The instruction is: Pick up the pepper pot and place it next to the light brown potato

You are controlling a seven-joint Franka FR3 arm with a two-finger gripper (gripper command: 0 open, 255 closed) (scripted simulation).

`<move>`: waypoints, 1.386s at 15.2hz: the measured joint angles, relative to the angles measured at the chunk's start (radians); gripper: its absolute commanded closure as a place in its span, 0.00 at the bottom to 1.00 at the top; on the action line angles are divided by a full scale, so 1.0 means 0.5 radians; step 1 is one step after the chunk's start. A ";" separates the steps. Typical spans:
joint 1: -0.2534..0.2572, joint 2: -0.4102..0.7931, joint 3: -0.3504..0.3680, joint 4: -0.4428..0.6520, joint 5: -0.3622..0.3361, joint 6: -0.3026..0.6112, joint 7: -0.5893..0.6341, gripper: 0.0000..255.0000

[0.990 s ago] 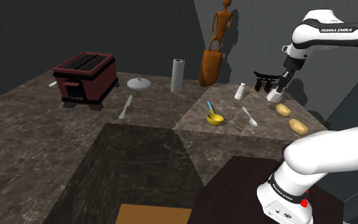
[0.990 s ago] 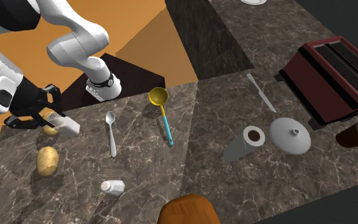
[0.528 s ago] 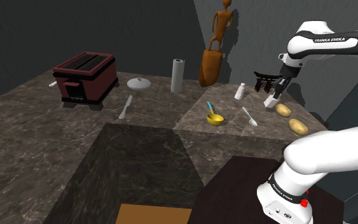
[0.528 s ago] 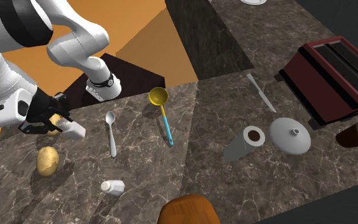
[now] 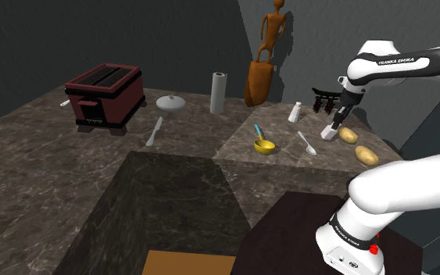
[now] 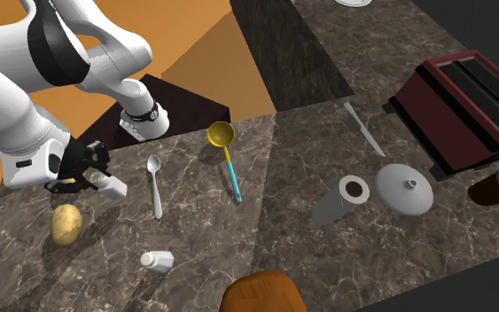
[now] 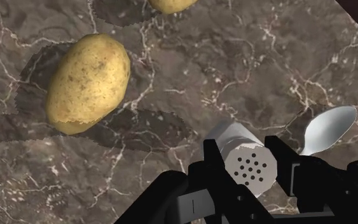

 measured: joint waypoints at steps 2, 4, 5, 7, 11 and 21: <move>0.000 0.024 -0.017 -0.037 -0.008 0.061 0.001 1.00; -0.003 0.033 -0.027 -0.077 -0.017 0.110 0.005 1.00; -0.003 0.037 -0.030 -0.082 -0.018 0.119 0.005 1.00; -0.003 0.041 -0.033 -0.087 -0.020 0.128 0.004 1.00; -0.003 0.042 -0.033 -0.088 -0.020 0.131 0.005 0.00; 0.005 -0.024 0.026 0.063 0.015 -0.082 0.002 0.00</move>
